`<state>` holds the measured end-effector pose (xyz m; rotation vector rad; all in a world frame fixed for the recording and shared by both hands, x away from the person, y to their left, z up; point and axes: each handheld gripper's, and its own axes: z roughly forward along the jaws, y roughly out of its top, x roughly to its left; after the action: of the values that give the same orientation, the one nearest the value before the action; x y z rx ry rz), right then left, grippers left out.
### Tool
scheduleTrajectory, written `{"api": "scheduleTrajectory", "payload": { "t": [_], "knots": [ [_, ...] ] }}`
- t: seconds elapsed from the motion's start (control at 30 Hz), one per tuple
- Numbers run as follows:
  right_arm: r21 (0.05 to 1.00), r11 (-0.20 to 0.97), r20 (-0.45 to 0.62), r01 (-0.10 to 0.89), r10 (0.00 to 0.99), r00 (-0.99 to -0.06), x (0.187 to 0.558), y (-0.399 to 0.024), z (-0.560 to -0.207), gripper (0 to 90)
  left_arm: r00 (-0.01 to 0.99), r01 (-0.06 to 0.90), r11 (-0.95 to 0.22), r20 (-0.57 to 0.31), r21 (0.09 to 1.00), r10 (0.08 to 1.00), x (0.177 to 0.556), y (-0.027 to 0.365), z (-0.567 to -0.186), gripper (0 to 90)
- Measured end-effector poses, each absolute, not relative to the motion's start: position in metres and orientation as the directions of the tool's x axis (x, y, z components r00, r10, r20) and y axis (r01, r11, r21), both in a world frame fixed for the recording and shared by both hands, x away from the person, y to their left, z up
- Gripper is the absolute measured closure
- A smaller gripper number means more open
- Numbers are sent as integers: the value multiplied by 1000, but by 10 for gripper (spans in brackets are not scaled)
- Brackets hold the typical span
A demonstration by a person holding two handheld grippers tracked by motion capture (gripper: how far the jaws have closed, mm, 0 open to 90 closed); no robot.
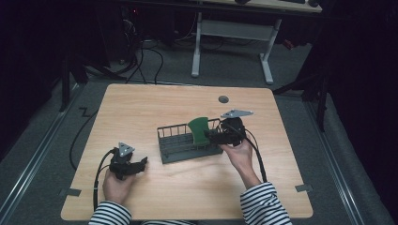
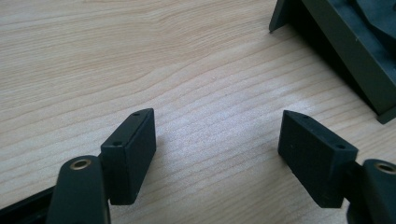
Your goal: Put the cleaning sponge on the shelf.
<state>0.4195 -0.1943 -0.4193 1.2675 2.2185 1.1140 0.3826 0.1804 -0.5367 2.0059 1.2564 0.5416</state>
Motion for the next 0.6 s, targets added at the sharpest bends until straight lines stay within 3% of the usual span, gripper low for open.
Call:
{"api": "scheduleTrajectory", "payload": {
  "t": [0.6],
  "knots": [
    [813,201,110,546,868,-485,396,-255,-405,330,444,606,-287,-17,742,896,383,181,-537,281]
  ]
}}
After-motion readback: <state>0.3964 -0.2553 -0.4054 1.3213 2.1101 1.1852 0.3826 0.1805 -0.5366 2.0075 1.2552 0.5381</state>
